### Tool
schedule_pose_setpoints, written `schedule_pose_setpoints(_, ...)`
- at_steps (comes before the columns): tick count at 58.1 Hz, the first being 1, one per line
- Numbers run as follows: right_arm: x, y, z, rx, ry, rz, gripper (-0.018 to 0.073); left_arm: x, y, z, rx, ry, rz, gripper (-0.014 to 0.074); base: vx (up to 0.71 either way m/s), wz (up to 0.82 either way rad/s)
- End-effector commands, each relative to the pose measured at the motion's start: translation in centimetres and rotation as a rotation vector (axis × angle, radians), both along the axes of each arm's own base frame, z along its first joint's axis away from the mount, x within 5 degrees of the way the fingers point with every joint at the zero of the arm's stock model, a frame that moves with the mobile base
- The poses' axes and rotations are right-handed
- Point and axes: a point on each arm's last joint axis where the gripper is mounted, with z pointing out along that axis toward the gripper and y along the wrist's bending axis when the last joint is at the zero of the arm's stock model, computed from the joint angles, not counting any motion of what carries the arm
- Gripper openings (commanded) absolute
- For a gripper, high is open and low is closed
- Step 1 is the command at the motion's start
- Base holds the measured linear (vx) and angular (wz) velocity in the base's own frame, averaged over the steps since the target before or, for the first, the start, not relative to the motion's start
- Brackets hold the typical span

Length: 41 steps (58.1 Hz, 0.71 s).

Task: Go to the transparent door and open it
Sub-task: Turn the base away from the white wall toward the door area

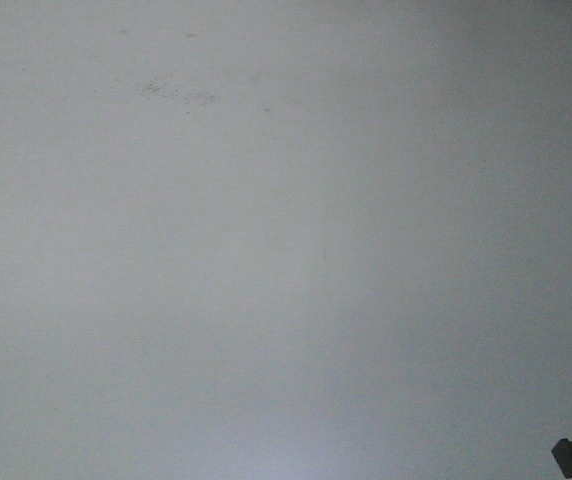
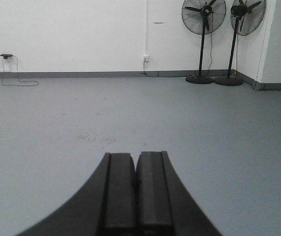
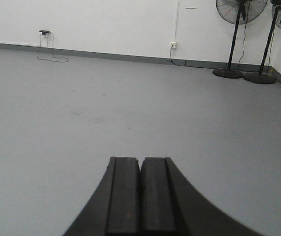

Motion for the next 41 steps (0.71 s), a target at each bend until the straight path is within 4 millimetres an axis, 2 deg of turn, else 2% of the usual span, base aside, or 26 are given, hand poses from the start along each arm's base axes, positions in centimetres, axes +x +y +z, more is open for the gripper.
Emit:
schedule_pose_setpoints(1,-0.02,-0.1,0.65,0.015,-0.089,-0.013,-0.0003,-0.06,0.07,0.55,-0.015,-0.092,0.005,-0.0006,0.0,0.0)
schedule_pose_setpoints(41,-0.02,-0.1,0.67,0.015,-0.09,-0.013,-0.0002,-0.06,0.07,0.55,-0.015,-0.092,0.005,-0.0006,0.0,0.0)
